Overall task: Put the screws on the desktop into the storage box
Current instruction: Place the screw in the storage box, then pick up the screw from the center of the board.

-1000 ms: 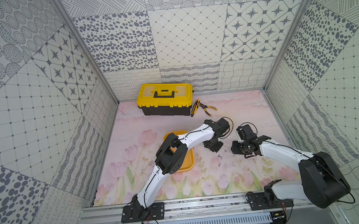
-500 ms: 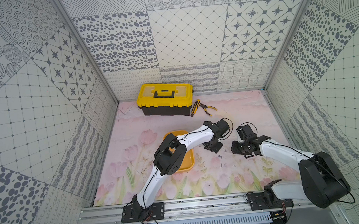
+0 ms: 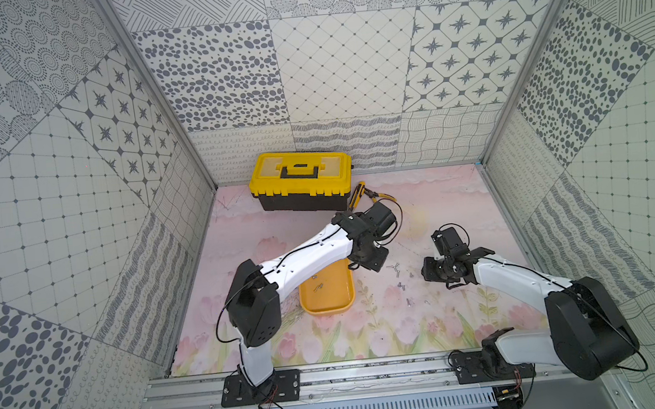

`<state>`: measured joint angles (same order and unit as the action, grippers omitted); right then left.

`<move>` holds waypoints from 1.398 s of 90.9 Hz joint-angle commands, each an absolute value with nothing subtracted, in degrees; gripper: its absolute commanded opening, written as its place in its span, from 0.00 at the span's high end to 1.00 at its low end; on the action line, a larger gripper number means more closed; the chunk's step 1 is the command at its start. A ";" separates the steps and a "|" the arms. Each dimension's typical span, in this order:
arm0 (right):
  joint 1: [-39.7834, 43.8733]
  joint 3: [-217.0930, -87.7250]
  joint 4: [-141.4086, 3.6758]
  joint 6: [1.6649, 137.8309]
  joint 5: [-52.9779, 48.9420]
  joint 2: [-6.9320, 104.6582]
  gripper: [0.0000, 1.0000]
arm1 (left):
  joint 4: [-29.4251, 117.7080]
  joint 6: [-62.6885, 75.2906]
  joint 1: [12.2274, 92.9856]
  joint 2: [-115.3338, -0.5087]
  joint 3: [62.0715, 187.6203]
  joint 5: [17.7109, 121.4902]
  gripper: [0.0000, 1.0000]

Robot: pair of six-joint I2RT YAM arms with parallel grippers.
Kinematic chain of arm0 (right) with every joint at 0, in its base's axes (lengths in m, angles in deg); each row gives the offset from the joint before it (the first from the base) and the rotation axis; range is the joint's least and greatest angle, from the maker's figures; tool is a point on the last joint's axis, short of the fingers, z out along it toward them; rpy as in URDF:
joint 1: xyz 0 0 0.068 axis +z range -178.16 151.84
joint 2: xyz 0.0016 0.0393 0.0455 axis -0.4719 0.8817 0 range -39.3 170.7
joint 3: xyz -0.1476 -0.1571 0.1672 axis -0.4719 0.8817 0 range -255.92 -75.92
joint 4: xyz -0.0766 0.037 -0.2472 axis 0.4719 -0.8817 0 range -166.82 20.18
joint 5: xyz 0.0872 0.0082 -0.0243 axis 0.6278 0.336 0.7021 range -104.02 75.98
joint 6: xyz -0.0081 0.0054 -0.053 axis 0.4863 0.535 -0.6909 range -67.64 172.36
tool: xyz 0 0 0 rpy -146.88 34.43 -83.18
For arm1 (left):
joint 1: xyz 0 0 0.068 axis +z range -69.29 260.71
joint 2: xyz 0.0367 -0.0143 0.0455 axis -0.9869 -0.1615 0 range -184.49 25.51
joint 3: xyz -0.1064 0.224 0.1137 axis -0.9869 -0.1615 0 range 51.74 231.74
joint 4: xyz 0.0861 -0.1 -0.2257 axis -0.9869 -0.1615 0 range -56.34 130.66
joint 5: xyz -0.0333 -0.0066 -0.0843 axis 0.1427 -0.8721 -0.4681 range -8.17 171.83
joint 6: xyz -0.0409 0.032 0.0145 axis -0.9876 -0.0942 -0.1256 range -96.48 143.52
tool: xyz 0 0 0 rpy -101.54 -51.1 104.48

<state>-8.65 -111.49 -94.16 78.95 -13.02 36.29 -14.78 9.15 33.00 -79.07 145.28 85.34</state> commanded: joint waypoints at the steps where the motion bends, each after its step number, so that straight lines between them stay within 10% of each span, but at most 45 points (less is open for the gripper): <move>1: -8.65 -112.88 -93.05 79.57 -13.01 37.44 0.57 | -19.06 1.10 40.31 -70.52 133.92 86.40 1.00; 17: -7.31 -113.28 -96.07 79.83 -13.29 33.97 0.56 | -21.47 -0.06 44.75 -71.11 129.60 86.61 1.00; 29: -3.32 -114.78 -102.60 83.57 -13.09 29.04 0.55 | -23.19 -0.08 45.78 -71.29 128.51 88.88 0.55; 42: 4.08 -116.67 -108.22 89.75 -13.38 28.29 0.54 | -21.16 -0.11 47.63 -65.77 123.76 88.28 0.42; 127: 18.63 -125.49 -114.46 95.34 -19.56 52.13 0.73 | -15.59 -0.65 48.28 -49.55 115.37 92.01 0.41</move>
<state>17.91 -124.47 -114.11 95.41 -20.39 50.45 -16.07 -0.27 47.82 -50.13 115.64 90.02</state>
